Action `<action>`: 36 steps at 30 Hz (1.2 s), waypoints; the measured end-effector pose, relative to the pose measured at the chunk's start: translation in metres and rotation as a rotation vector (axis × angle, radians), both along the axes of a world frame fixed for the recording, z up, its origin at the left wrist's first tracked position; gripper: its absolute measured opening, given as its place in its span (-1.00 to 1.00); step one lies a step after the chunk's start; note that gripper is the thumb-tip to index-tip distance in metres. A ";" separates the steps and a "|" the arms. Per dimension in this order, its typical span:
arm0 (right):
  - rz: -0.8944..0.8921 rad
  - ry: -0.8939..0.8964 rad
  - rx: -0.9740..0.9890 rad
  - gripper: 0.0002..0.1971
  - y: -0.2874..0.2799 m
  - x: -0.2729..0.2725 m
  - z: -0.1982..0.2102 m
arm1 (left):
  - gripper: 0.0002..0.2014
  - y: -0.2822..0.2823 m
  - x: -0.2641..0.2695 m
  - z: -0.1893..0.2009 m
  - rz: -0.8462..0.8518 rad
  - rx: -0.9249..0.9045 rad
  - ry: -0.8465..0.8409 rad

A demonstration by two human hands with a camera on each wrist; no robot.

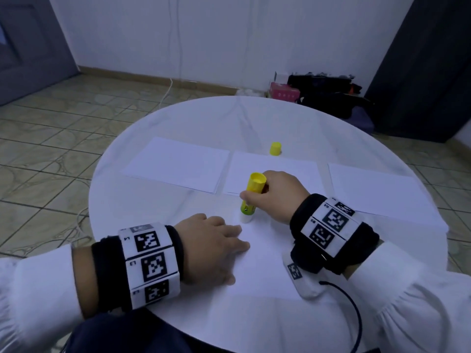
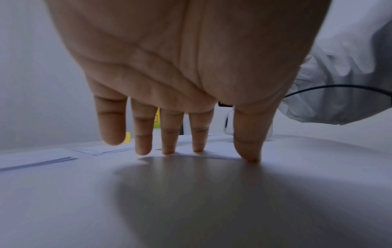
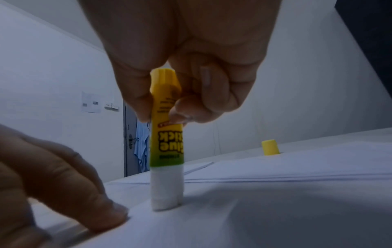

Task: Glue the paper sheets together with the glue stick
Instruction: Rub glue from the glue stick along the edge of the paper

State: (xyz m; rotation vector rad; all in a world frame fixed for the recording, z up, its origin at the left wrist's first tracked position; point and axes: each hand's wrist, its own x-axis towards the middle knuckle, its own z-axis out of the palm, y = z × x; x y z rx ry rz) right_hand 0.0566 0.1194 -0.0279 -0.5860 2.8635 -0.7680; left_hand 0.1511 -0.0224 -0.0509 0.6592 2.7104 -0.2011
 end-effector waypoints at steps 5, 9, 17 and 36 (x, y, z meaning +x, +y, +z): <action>-0.108 0.017 0.040 -0.68 0.037 -0.003 0.003 | -0.28 0.003 -0.005 0.004 0.022 0.006 0.030; -0.205 0.025 0.067 -0.66 0.080 -0.004 0.004 | -0.24 0.002 -0.011 0.002 0.047 0.005 0.030; -0.315 0.024 0.074 -0.71 0.130 -0.008 0.004 | 0.10 -0.007 -0.028 -0.005 0.202 0.053 -0.093; 0.196 -0.064 0.056 -0.68 0.002 0.030 0.004 | 0.31 -0.012 -0.033 -0.012 0.263 0.051 -0.097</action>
